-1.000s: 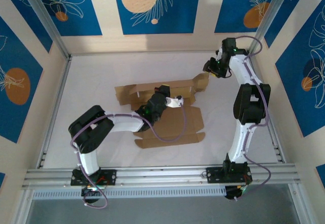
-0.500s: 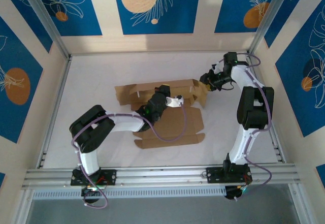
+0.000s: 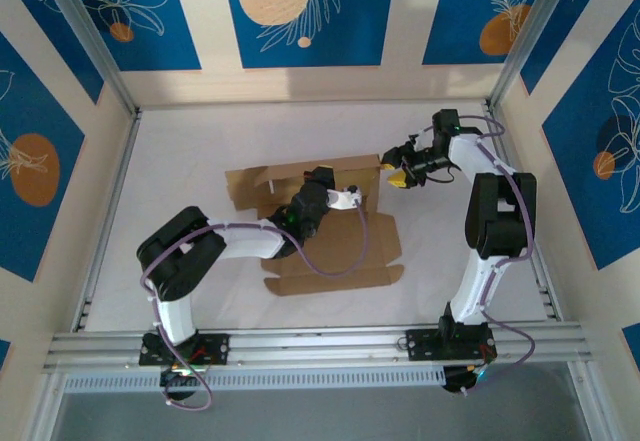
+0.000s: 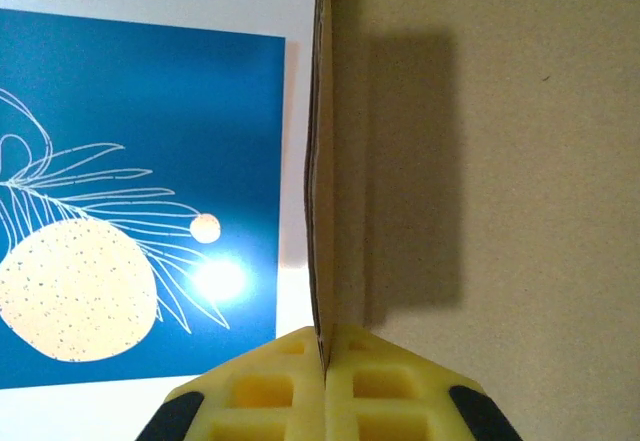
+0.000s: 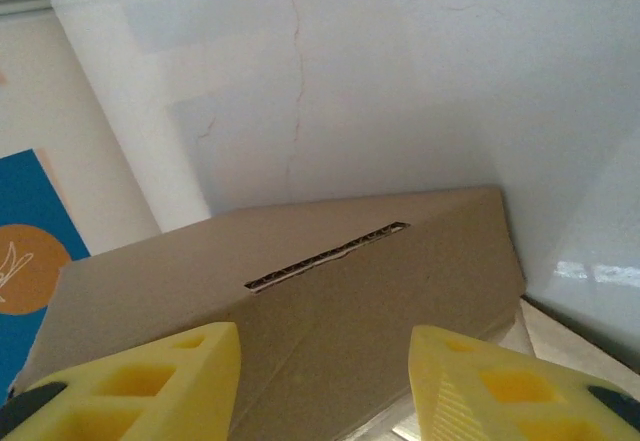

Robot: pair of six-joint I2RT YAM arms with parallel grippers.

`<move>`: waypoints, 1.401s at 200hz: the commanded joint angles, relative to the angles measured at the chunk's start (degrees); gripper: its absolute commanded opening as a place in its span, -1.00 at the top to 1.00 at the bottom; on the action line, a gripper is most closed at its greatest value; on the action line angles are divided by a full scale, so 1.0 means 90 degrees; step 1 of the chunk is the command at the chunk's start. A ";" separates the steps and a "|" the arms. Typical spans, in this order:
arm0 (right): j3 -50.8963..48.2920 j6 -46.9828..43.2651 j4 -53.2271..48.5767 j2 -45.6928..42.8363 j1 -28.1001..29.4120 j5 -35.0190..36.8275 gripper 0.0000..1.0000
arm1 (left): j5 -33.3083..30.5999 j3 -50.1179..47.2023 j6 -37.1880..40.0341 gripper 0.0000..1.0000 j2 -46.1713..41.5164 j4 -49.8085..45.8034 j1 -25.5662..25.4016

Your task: Fold the paper box

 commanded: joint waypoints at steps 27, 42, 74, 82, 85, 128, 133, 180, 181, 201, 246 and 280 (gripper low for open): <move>-0.1146 -0.0093 0.1080 -0.1226 0.0357 0.0889 0.05 | 0.0198 0.0048 -0.0156 1.00 -0.0135 -0.0119 -0.0056; -0.1683 -0.0254 0.1694 -0.1666 0.0386 0.1357 0.11 | 0.0227 0.0041 -0.0159 1.00 -0.0173 -0.0149 -0.0054; -0.2902 -0.1297 0.3150 -0.2580 0.0648 0.2272 0.19 | 0.0248 0.0039 -0.0100 1.00 -0.0186 -0.0152 -0.0054; -0.3182 -0.1726 0.3527 -0.2787 0.0800 0.2475 0.20 | 0.0292 0.0014 -0.0074 1.00 -0.0194 -0.0133 -0.0054; -0.3327 -0.1940 0.3674 -0.2855 0.0887 0.2522 0.20 | 0.0327 -0.0010 -0.0064 1.00 -0.0204 -0.0124 -0.0054; -0.3975 -0.4017 0.4579 -0.3039 0.1429 0.3163 0.17 | 0.0540 -0.0194 0.0040 1.00 -0.0302 -0.0091 -0.0072; -0.3992 -0.4162 0.4649 -0.3033 0.1437 0.3213 0.15 | 0.0600 -0.0226 0.0065 1.00 -0.0320 -0.0091 -0.0073; -0.4456 -0.5486 0.5653 -0.3157 0.1593 0.3565 0.07 | 0.0970 -0.0493 0.0125 1.00 -0.0486 -0.0124 -0.0092; -0.4460 -0.5503 0.5662 -0.3153 0.1586 0.3559 0.07 | 0.0986 -0.0499 0.0130 1.00 -0.0487 -0.0123 -0.0097; -0.4476 -0.5716 0.5728 -0.3040 0.1564 0.3323 0.08 | 0.1133 -0.0598 0.0160 1.00 -0.0519 -0.0120 -0.0101; -0.4745 -0.5767 0.6123 -0.2764 0.1782 0.3969 0.07 | 0.1138 -0.0593 0.0106 1.00 -0.0537 -0.0120 -0.0092; -0.4687 -0.5742 0.6057 -0.2622 0.1941 0.4543 0.07 | 0.0964 -0.0473 0.0061 1.00 -0.0458 -0.0137 -0.0093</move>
